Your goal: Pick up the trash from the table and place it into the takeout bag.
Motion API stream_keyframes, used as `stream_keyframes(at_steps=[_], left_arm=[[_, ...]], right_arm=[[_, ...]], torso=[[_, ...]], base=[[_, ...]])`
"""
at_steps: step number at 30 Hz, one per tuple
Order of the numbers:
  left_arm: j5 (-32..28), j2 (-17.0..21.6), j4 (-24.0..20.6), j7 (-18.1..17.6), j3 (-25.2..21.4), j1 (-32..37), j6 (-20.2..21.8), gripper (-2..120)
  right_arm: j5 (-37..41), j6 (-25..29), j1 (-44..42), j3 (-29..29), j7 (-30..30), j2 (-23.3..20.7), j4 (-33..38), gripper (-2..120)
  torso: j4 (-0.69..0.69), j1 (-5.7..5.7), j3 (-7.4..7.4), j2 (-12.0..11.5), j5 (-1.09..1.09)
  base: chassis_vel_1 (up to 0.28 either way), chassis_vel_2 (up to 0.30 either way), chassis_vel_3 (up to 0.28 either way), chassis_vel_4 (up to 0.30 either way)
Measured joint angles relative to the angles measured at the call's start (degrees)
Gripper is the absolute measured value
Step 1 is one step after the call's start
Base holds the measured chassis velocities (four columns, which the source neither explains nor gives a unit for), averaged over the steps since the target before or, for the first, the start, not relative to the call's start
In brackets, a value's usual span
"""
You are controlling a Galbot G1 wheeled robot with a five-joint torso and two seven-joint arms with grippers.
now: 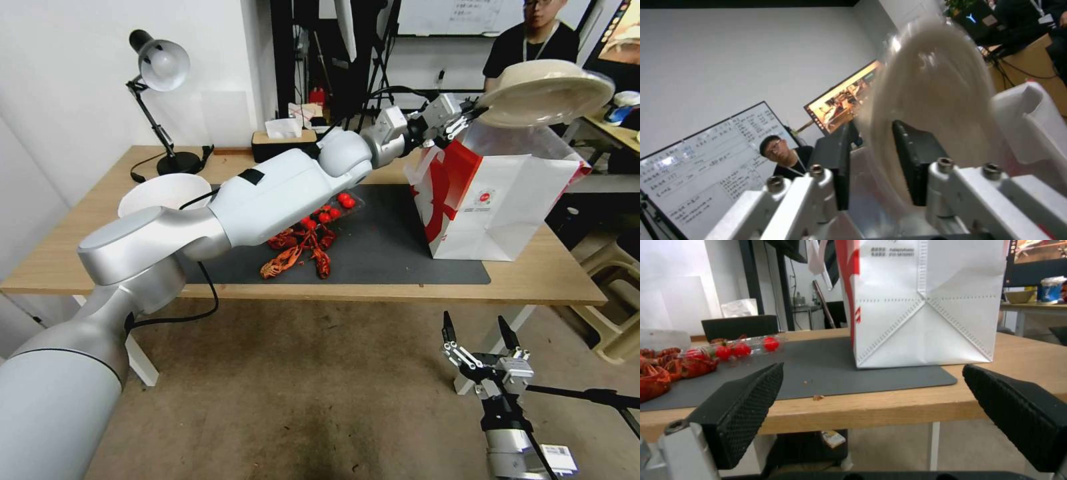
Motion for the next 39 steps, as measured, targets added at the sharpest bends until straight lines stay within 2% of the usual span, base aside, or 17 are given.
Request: stream_keyframes(at_steps=[4,6,9,11,18,21,22,25,26,27,28,29,30,33,36,37,39], left_arm=[[0.0,0.24,0.05,-0.59,0.27,-0.09,0.07,36],[-0.01,0.65,0.14,-1.62,0.28,-0.08,0.16,50],[-0.18,1.01,0.04,-2.45,-0.03,0.27,0.3,57],[-0.65,1.65,-0.45,-3.18,-0.99,0.84,0.69,71],[-2.5,3.53,-2.76,-6.2,-2.97,2.41,1.8,91],[-2.93,5.94,-7.15,-13.79,-5.04,5.27,6.66,100],[-2.93,5.94,-7.15,-13.79,-5.04,5.27,6.66,100],[-4.39,7.8,-11.27,-20.09,-7.5,8.15,12.35,100],[-4.39,7.8,-11.27,-20.09,-7.5,8.15,12.35,100],[-4.74,8.68,-13.63,-24.78,-8.39,9.77,15.06,100],[-4.79,9.04,-14.86,-27.23,-8.81,10.53,16.66,100],[-4.79,9.04,-14.86,-27.23,-8.81,10.53,16.66,100],[-4.8,9.58,-16.77,-30.59,-9.67,11.83,18.95,100],[-4.53,10.11,-18.92,-33.38,-10.52,13.29,21.03,100],[-0.86,11.75,-25.07,-41.88,-13.66,18.2,26.33,100],[-0.86,11.75,-25.07,-41.88,-13.66,18.2,26.33,100],[0.14,13.17,-27.88,-45.78,-15.56,21.07,28.03,100]], right_arm=[[0.02,0.14,-0.07,0.0,0.01,-0.02,0.0,100],[0.05,0.29,-0.13,-0.07,0.02,-0.02,-0.08,100],[0.07,0.35,-0.14,-0.11,0.02,-0.05,-0.16,100],[0.13,0.35,-0.1,-0.15,0.02,-0.23,-0.17,100],[0.15,0.23,0.18,-0.35,0.02,-0.35,-0.3,100],[0.11,0.17,0.27,-0.64,0.01,-0.12,-0.38,100],[0.11,0.17,0.27,-0.64,0.01,-0.12,-0.38,100],[0.01,0.09,0.06,-0.41,0.02,0.16,-0.38,100],[0.01,0.09,0.06,-0.41,0.02,0.16,-0.38,100],[-0.02,-0.09,0.16,-0.37,0.02,0.14,-0.37,100],[-0.03,-0.2,0.21,-0.38,0.01,0.08,-0.35,100],[-0.03,-0.2,0.21,-0.38,0.01,0.08,-0.35,100],[-0.03,-0.31,0.31,-0.38,0.02,0.02,-0.32,100],[-0.04,-0.43,0.43,-0.38,0.02,0.0,-0.26,100],[-0.05,-0.61,0.52,-0.37,0.03,0.01,-0.12,100],[-0.05,-0.61,0.52,-0.37,0.03,0.01,-0.12,100],[-0.05,-0.62,0.47,-0.33,0.06,-0.05,-0.08,100]], torso=[[0.0,0.0,0.0,0.0,0.0],[0.01,0.0,0.0,0.0,0.0],[0.0,0.0,0.0,0.0,0.0],[0.0,0.0,0.0,0.0,0.0],[0.0,0.0,0.0,0.0,-0.01],[0.0,0.0,0.0,0.0,-0.01],[0.0,0.0,0.0,0.0,-0.01],[-0.01,0.0,0.0,0.0,-0.01],[-0.01,0.0,0.0,0.0,-0.01],[-0.01,0.0,0.0,0.0,-0.01],[0.01,0.0,0.0,0.0,-0.02],[0.01,0.0,0.0,0.0,-0.02],[0.01,0.0,0.0,0.0,-0.01],[0.01,0.0,0.0,0.01,-0.01],[-0.01,0.0,0.0,0.0,0.0],[-0.01,0.0,0.0,0.0,0.0],[-0.01,0.0,0.0,0.0,-0.01]], base=[[0.0,0.0,0.0,0.0],[0.0,0.0,0.0,0.0],[0.0,0.0,0.0,0.0],[0.0,0.0,0.0,0.0],[0.0,0.0,0.0,0.0],[0.0,0.0,0.0,0.0],[0.0,0.0,0.0,0.0],[0.0,0.0,0.0,0.0],[0.0,0.0,0.0,0.0],[0.0,0.0,0.0,0.0],[0.0,0.0,0.0,0.0],[0.0,0.0,0.0,0.0],[0.0,0.0,0.0,0.0],[0.0,0.0,0.0,0.0],[0.0,0.0,0.0,0.0],[0.0,0.0,0.0,0.0],[0.0,0.0,0.0,0.0]])
